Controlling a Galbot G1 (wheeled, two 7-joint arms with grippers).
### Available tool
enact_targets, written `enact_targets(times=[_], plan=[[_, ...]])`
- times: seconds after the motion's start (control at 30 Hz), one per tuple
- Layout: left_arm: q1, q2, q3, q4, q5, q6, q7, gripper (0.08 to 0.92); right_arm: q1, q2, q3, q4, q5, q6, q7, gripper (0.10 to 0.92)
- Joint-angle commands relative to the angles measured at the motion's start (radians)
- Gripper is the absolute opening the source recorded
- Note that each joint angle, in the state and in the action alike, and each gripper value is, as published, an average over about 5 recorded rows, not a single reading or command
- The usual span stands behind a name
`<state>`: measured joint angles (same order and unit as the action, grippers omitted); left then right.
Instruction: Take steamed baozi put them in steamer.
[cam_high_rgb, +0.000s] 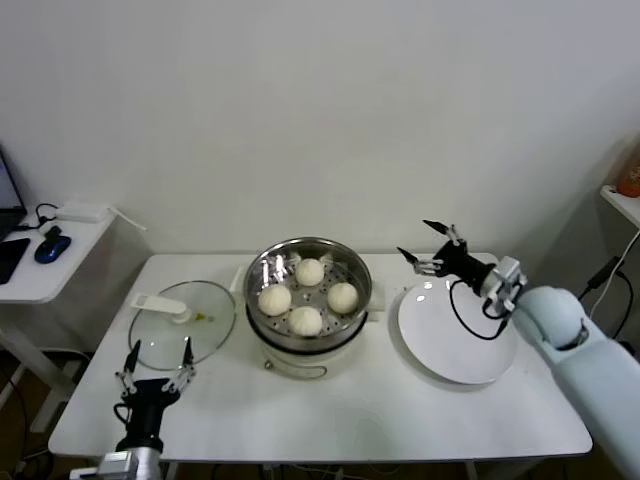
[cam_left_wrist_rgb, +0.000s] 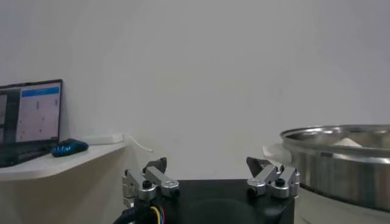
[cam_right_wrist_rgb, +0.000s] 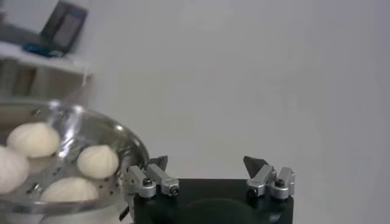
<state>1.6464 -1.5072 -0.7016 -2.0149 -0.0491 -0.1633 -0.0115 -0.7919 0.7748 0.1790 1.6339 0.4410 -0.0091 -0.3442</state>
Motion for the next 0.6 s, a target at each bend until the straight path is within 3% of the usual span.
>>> enact_targets(times=[0.03,0.27,0.6], plan=[[-0.007,0.0,-0.018,-0.009,0.018,0.058,0.041,0.823,-0.501,0.313,0.387,0.109,-0.103,0.194,0.155,0.823],[0.01,0.01,-0.029,-0.016,0.025,0.056,0.111,0.823,-0.607,0.42,0.413,0.15,-0.077,0.21,0.153,0.823],[0.001,0.007,-0.034,-0.01,0.027,0.068,0.115,0.823,-0.687,0.462,0.404,0.183,-0.039,0.223,0.142,0.823]])
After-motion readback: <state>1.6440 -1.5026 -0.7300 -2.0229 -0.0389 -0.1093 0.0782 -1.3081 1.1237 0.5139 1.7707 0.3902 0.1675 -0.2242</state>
